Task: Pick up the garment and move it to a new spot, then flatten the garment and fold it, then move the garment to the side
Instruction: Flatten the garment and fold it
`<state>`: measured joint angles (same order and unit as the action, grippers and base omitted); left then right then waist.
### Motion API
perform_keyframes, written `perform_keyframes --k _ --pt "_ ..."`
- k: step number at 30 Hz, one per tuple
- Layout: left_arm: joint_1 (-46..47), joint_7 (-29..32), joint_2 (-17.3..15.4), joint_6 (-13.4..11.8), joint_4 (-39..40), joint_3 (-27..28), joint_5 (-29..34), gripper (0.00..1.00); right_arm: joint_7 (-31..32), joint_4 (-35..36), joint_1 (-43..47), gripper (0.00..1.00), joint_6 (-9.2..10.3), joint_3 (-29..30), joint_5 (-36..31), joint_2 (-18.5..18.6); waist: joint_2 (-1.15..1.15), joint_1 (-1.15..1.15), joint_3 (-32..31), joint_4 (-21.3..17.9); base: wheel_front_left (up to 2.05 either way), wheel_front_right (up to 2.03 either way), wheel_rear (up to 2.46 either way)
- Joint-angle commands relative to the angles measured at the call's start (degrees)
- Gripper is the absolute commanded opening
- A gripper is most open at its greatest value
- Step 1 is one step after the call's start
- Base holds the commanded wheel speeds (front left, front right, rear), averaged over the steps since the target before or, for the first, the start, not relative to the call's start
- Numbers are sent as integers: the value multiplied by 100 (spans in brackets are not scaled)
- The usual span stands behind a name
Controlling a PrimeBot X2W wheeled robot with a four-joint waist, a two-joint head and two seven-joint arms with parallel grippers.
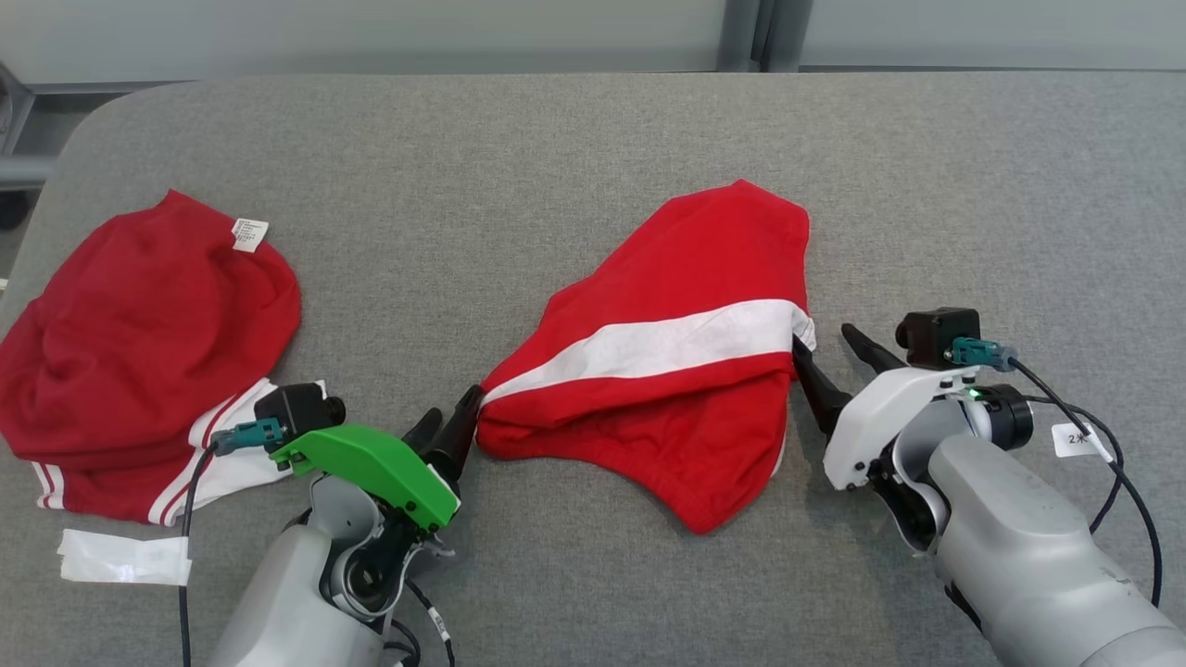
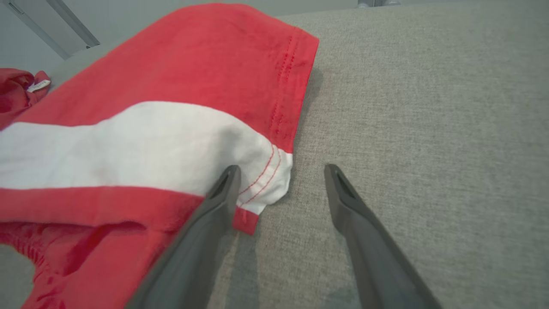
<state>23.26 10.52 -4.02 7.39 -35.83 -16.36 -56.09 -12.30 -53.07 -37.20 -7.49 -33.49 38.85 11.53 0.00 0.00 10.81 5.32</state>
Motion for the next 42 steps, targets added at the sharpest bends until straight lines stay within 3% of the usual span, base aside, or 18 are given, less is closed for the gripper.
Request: perform_keyframes --k 1,12,14,16,17,18,21,25,29,33,35,36,42 --pt "131 -34 0 16 -2 -29 -18 100 -44 28 -69 100 0 -54 120 59 0 0 28 10 0 0 0" --pt "289 -46 -86 17 91 -226 -49 100 213 -303 -314 100 0 -391 372 -40 0 0 296 147 0 0 0" --pt "306 -52 -105 17 96 -256 -70 100 187 -342 -329 87 -1 -453 438 -75 0 0 316 169 0 0 0" --pt "312 -73 -111 17 105 -278 -91 100 160 -360 -334 84 -1 -542 483 -89 0 0 326 180 0 0 0" --pt "306 -85 -115 18 106 -285 -111 100 151 -364 -334 65 -2 -587 515 -87 0 0 327 180 0 0 0" --pt "297 -99 -124 18 105 -295 -125 100 131 -346 -325 53 -2 -638 533 -86 0 0 326 179 0 0 0" --pt "260 -115 -142 18 84 -317 -164 100 79 -270 -317 34 -1 -781 612 -41 0 0 308 165 0 0 0" --pt "237 -146 -144 18 65 -364 -213 100 39 -271 -333 26 -1 -944 722 61 0 0 285 160 0 0 0" --pt "248 -149 -131 18 55 -423 -248 100 32 -361 -376 53 1 -1074 825 117 0 0 266 193 0 0 0" --pt "267 -165 -116 18 43 -480 -275 100 48 -418 -450 34 1 -1229 893 91 0 0 274 243 0 0 0" --pt "250 -178 -113 18 36 -506 -297 100 73 -464 -471 5 1 -1289 954 70 0 0 269 260 0 0 0" --pt "242 -183 -115 18 30 -513 -307 100 80 -484 -478 0 1 -1306 993 64 0 0 264 267 0 0 0" --pt "167 -224 -166 18 -6 -531 -359 100 -55 -531 -484 0 1 -1342 1230 114 0 0 162 260 0 0 0"
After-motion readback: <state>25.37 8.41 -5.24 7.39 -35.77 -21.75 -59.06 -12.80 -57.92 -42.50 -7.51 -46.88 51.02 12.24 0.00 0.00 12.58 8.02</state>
